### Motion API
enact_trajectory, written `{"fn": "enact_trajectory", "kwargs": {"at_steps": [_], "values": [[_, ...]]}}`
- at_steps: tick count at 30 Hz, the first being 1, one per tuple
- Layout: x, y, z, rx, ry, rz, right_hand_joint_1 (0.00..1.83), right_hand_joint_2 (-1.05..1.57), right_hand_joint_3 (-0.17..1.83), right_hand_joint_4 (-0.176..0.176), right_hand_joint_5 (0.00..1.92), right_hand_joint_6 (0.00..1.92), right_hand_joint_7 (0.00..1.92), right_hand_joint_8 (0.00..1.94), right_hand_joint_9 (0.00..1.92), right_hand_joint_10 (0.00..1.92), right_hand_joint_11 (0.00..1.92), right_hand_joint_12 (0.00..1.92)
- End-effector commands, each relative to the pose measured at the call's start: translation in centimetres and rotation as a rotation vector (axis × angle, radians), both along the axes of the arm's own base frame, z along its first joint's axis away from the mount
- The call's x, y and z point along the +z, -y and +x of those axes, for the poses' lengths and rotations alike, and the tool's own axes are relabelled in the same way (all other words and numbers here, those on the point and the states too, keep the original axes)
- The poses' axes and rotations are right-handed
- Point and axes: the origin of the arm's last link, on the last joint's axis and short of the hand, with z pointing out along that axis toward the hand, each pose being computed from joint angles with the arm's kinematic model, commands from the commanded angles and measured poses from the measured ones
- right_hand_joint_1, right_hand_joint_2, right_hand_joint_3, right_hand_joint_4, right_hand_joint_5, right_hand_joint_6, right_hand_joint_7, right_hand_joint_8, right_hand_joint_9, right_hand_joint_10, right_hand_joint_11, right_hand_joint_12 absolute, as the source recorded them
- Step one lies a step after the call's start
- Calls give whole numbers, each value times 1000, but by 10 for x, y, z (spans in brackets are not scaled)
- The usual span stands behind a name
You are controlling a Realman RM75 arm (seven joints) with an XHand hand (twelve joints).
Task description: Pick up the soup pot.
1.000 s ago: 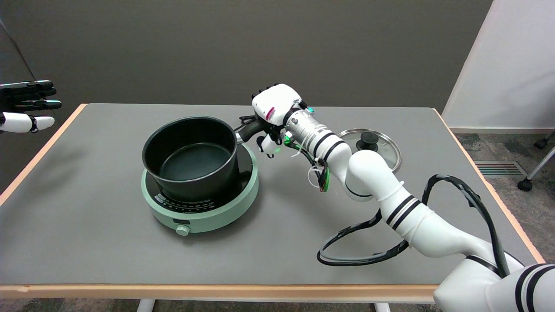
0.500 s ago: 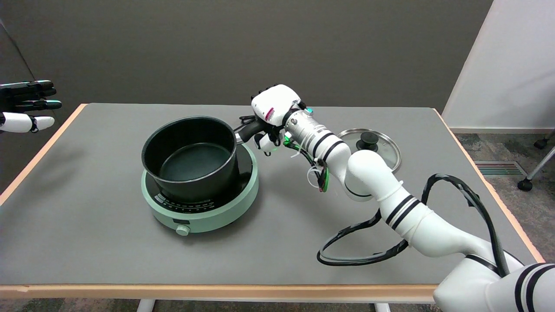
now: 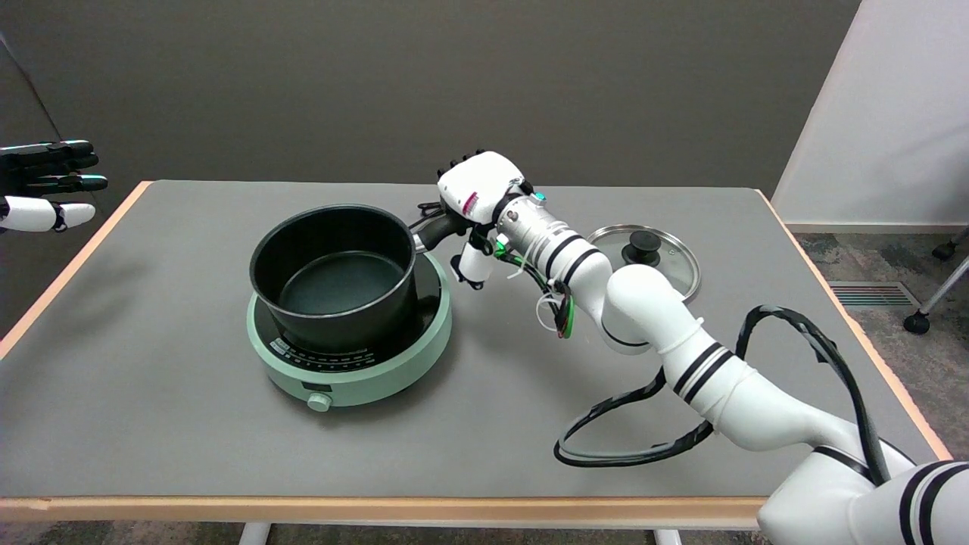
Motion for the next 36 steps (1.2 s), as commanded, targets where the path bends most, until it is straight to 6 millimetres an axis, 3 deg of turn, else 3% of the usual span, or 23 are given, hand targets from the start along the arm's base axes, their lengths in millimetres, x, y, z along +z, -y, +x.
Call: {"fn": "enact_trajectory", "kwargs": {"at_steps": [1, 13, 22, 36], "values": [[-4, -3, -3, -4, -8, 8, 1017, -181, 1595, -37, 1179, 1179, 1179, 1179, 1179, 1179, 1179, 1179], [-7, -5, -5, -5, -5, 12, 1016, -246, 1654, -13, 1132, 1132, 1132, 1132, 1132, 1132, 1132, 1132], [-7, -6, -7, -11, -4, 12, 1013, -218, 1581, -4, 1112, 1112, 1112, 1112, 1112, 1112, 1112, 1112], [-2, -12, -12, -16, 3, -10, 1009, -112, 1463, -28, 1165, 1165, 1165, 1165, 1165, 1165, 1165, 1165]]}}
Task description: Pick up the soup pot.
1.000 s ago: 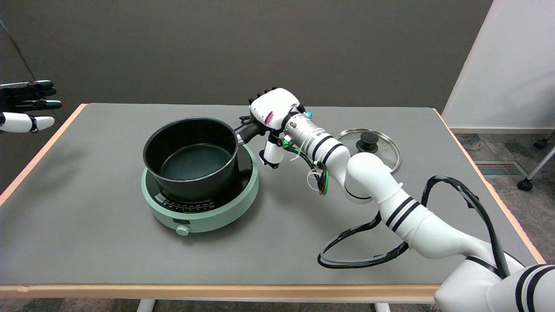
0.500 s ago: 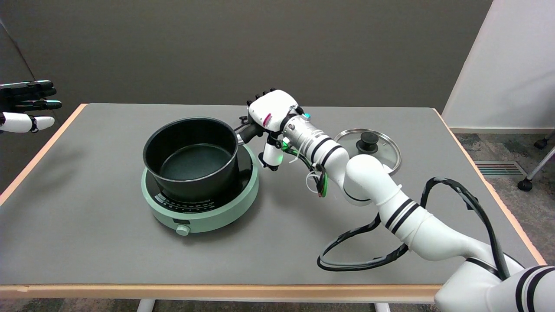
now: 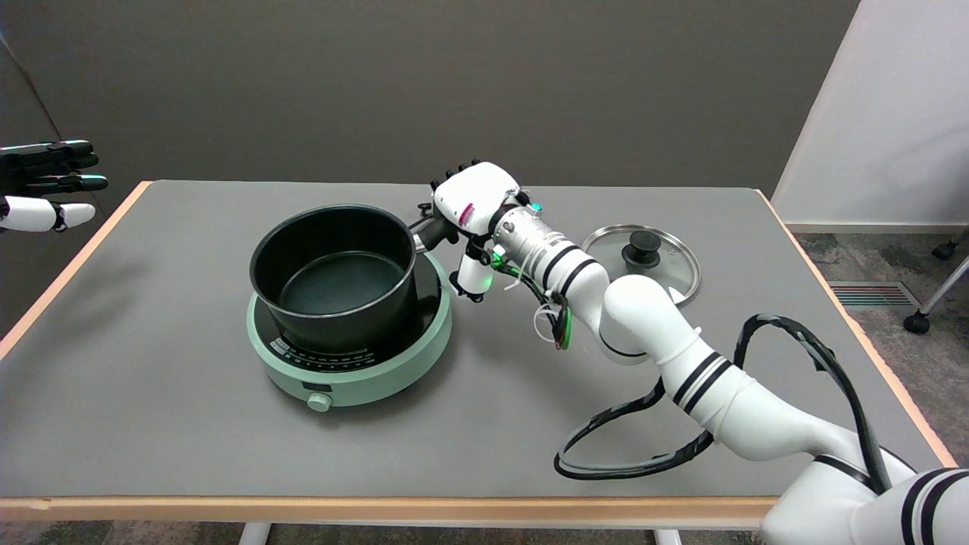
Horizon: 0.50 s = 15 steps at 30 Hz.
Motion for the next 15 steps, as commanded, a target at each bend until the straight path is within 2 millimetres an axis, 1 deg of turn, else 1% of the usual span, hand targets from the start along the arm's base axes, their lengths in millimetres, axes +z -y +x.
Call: {"fn": "enact_trajectory", "kwargs": {"at_steps": [1, 4, 8, 9, 10, 11, 12, 15], "values": [[5, -6, -4, -2, 5, -22, 1009, -111, 1461, -29, 1166, 1166, 1166, 1166, 1166, 1166, 1166, 1166], [6, -7, -4, -1, 2, -22, 1009, -102, 1446, -32, 1174, 1174, 1174, 1174, 1174, 1174, 1174, 1174], [6, -7, -2, 4, 1, -21, 1010, -55, 1393, -47, 1199, 1199, 1199, 1199, 1199, 1199, 1199, 1199], [6, -7, -1, 6, 1, -21, 1009, -23, 1353, -52, 1210, 1210, 1210, 1210, 1210, 1210, 1210, 1210], [6, -7, -1, 7, 0, -21, 992, 77, 1228, -110, 1255, 1255, 1255, 1255, 1255, 1255, 1255, 1255], [6, -6, -1, 7, 0, -21, 1003, 128, 1153, -101, 1279, 1279, 1279, 1279, 1279, 1279, 1279, 1279], [6, -6, 0, 10, 0, -21, 1006, 152, 1110, -99, 1290, 1290, 1290, 1290, 1290, 1290, 1290, 1290], [6, -5, 2, 14, 0, -21, 1010, 196, 1012, -104, 1313, 1313, 1313, 1313, 1313, 1313, 1313, 1313]]}}
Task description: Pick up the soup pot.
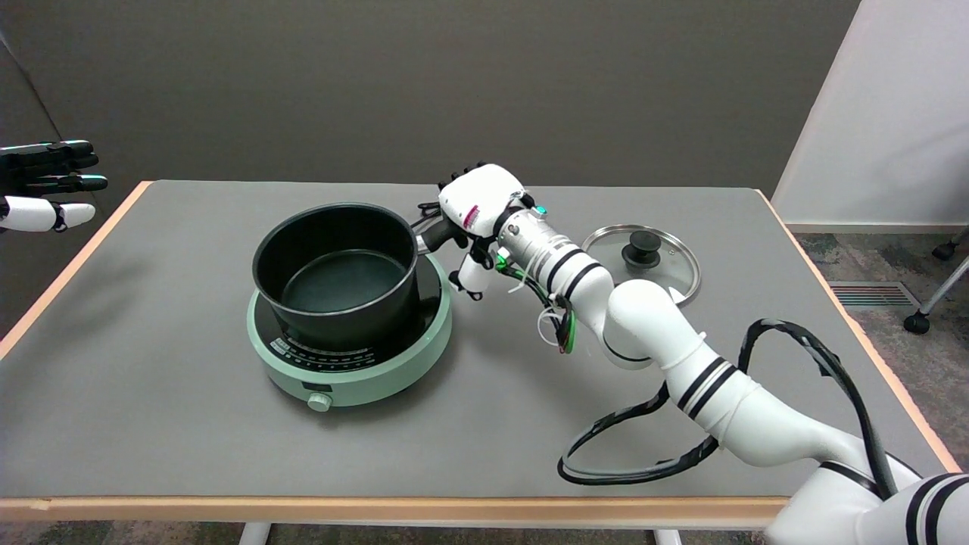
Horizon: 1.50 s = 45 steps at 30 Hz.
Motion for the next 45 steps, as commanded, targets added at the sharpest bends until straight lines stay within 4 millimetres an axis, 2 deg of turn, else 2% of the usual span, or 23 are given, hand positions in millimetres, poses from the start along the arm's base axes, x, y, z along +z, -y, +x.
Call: {"fn": "enact_trajectory", "kwargs": {"at_steps": [1, 8, 14, 22, 28, 32, 33, 35, 36, 39, 40, 41, 45], "values": [[3, -1, 4, 12, -1, -8, 1012, 196, 983, -105, 1317, 1317, 1317, 1317, 1317, 1317, 1317, 1317], [3, 3, 8, 18, 4, -5, 1030, 222, 695, -112, 1366, 1366, 1366, 1366, 1366, 1366, 1366, 1366], [4, 4, 10, 21, 3, -7, 1048, 215, 710, -118, 1442, 1442, 1442, 1442, 1442, 1442, 1442, 1442], [4, 4, 10, 21, 3, -11, 1073, 201, 734, -105, 1547, 1547, 1547, 1547, 1547, 1547, 1547, 1547], [7, 5, 11, 21, 16, -20, 1028, 576, 630, -115, 1515, 1515, 1515, 1515, 1515, 1515, 1515, 1515], [9, 6, 10, 4, 66, -22, 979, 775, 739, -113, 1533, 1533, 1533, 1533, 1533, 1533, 1533, 1533], [10, 6, 10, -1, 76, -23, 953, 885, 789, -111, 1545, 1545, 1545, 1545, 1545, 1545, 1545, 1545], [10, 7, 9, -11, 98, -24, 850, 1240, 745, -114, 1561, 1561, 1561, 1561, 1561, 1561, 1561, 1561], [10, 7, 8, -16, 107, -24, 832, 1292, 765, -117, 1550, 1550, 1550, 1550, 1550, 1550, 1550, 1550], [10, 7, 8, -17, 111, -21, 850, 1203, 1013, -109, 1503, 1503, 1503, 1503, 1503, 1503, 1503, 1503], [10, 7, 8, -18, 111, -19, 852, 1170, 1042, -106, 1483, 1483, 1483, 1483, 1483, 1483, 1483, 1483], [10, 7, 8, -17, 111, -19, 852, 1151, 1046, -103, 1459, 1459, 1459, 1459, 1459, 1459, 1459, 1459], [9, 6, 9, -14, 112, -15, 857, 1243, 864, -101, 1464, 1464, 1464, 1464, 1464, 1464, 1464, 1464]]}}
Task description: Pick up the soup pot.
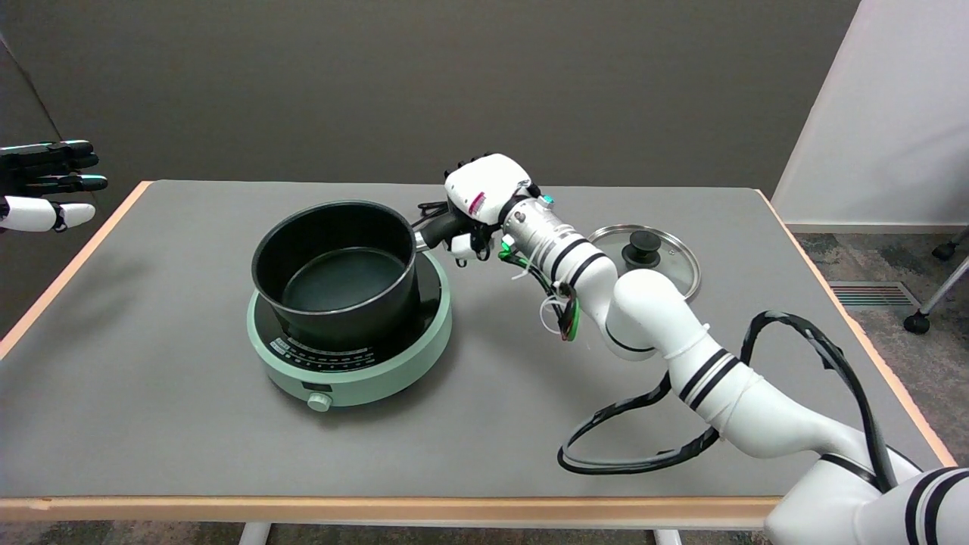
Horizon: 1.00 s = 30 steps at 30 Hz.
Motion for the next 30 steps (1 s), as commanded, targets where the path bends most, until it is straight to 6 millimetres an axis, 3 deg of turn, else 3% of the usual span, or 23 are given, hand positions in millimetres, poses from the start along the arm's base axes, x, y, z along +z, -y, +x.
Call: {"fn": "enact_trajectory", "kwargs": {"at_steps": [1, 10, 12, 14, 16, 18, 19, 30], "values": [[1, 1, 0, -16, 51, 4, 860, 1251, 837, -100, 1467, 1467, 1467, 1467, 1467, 1467, 1467, 1467], [1, 0, -6, -27, 37, -9, 871, 1271, 664, -101, 1555, 1555, 1555, 1555, 1555, 1555, 1555, 1555], [2, -1, -5, -24, 33, -10, 915, 1118, 826, -63, 1856, 1856, 1856, 1856, 1856, 1856, 1856, 1856], [2, -3, -5, -21, 23, -3, 967, 931, 1096, -15, 1920, 1920, 1920, 1920, 1920, 1920, 1920, 1920], [2, -3, -3, -16, 18, 4, 1017, 830, 1027, -13, 1920, 1920, 1920, 1920, 1920, 1920, 1920, 1920], [3, -1, -2, -19, 25, 9, 1003, 920, 760, -15, 1920, 1920, 1920, 1920, 1920, 1920, 1920, 1920], [3, -1, -1, -21, 33, 10, 1003, 931, 742, -15, 1920, 1920, 1920, 1920, 1920, 1920, 1920, 1920], [14, 2, 13, 2, 39, 24, 1043, 930, 902, -18, 1920, 1920, 1920, 1920, 1920, 1920, 1920, 1920]]}}
